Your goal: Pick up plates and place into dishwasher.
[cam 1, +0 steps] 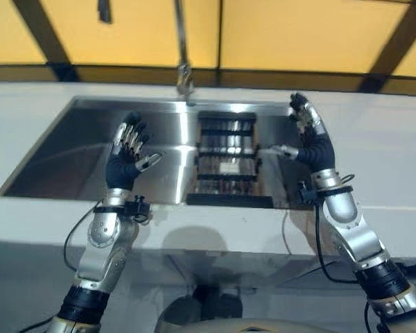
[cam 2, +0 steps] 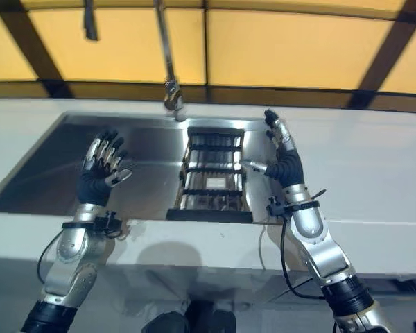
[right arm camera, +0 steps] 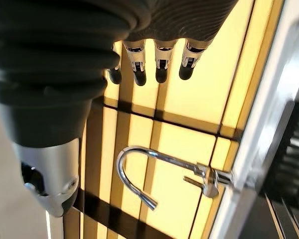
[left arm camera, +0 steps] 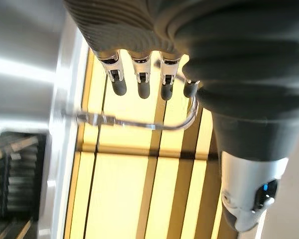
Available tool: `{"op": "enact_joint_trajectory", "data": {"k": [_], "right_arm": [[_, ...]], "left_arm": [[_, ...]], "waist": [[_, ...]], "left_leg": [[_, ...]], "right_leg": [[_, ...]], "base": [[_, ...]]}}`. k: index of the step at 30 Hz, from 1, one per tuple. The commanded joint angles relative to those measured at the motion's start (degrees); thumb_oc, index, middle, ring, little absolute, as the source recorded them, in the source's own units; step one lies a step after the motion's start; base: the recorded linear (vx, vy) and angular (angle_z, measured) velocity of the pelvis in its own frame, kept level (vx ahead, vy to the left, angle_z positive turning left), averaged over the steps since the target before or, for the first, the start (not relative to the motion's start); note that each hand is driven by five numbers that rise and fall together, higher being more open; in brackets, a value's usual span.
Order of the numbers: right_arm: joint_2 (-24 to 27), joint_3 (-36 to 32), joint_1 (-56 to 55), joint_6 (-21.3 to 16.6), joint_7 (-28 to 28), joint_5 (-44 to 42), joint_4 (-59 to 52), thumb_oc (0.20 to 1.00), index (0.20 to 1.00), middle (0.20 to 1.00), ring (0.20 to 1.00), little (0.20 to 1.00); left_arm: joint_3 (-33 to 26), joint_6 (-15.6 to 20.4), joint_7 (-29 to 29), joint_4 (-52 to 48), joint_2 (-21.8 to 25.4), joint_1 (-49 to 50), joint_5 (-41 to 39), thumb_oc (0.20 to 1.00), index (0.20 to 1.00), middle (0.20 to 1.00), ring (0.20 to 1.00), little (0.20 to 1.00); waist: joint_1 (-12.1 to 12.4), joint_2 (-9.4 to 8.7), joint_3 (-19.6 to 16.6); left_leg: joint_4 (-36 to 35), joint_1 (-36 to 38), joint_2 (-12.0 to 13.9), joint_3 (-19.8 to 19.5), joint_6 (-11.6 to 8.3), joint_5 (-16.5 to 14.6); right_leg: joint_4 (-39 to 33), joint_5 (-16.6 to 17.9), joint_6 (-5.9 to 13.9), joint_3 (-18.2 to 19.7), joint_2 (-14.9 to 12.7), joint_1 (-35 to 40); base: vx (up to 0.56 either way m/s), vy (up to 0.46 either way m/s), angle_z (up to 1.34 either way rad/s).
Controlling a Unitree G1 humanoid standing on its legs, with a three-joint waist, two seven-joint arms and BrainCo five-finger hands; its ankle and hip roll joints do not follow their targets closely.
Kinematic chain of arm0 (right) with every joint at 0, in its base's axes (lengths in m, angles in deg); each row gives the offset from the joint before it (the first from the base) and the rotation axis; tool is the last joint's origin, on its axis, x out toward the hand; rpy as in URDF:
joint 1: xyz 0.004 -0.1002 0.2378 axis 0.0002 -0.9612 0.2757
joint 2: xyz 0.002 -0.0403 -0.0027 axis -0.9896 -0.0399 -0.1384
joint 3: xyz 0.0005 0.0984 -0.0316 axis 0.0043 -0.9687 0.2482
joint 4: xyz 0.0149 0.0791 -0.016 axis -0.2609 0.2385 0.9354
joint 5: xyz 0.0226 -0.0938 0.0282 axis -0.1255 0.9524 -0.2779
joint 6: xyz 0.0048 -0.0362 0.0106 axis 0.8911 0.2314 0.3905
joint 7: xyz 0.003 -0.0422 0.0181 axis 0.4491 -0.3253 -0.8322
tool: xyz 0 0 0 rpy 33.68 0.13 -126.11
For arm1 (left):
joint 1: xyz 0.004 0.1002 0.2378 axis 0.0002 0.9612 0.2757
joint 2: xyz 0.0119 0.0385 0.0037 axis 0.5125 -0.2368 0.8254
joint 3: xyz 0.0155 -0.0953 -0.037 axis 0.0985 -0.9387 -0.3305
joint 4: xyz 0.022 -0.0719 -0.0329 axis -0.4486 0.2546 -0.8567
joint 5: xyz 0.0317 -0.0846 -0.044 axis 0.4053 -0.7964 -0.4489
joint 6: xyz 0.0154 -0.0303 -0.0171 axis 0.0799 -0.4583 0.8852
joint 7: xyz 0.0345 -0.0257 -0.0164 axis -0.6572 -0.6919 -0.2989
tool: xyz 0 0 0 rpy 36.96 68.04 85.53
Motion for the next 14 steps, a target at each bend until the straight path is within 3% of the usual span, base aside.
{"op": "enact_joint_trajectory", "data": {"k": [1, 6, 14], "right_arm": [[-2.3, -0.98, 4.29, -0.58, -0.57, -1.73, -1.58, 1.0, 1.0, 1.0, 1.0, 1.0], [-3.07, -0.11, 1.53, -1.39, -1.6, -2.92, -2.1, 1.0, 1.0, 1.0, 1.0, 1.0], [-4.85, 0.58, 0.16, -1.78, -1.08, -2.83, -0.78, 1.0, 1.0, 1.0, 1.0, 1.0]], "left_arm": [[1.96, 0.56, -2.82, -1.47, 1.56, -5.78, 2.07, 1.0, 1.0, 1.0, 1.0, 1.0], [1.29, -2.18, -2.77, -2.52, 2.24, -5.01, 1.28, 1.0, 1.0, 1.0, 1.0, 1.0], [1.73, -2.24, -0.85, -0.6, 0.61, -5.46, 1.08, 1.0, 1.0, 1.0, 1.0, 1.0]], "waist": [[0.7, -2.82, -4.88], [1.39, -2.07, -6.67], [0.75, -1.06, -6.94]], "left_leg": [[4.35, 2.66, 0.18, -0.15, -6.63, -5.55], [0.66, 4.34, 3.93, -0.29, -8.57, -3.45], [0.41, 3.92, 5.7, 2.12, -9.56, -2.34]], "right_leg": [[-17.54, 15.2, 6.19, 4.71, -5.42, -2.87], [-19.76, 15.45, 6.21, 1.19, -5.15, -1.67], [-20.6, 14.66, 4.96, -1.82, -4.08, -0.9]], "base": [[0.01, -0.235, 0.55], [0.05, -0.202, 0.56], [-0.01, -0.068, 0.29]]}}
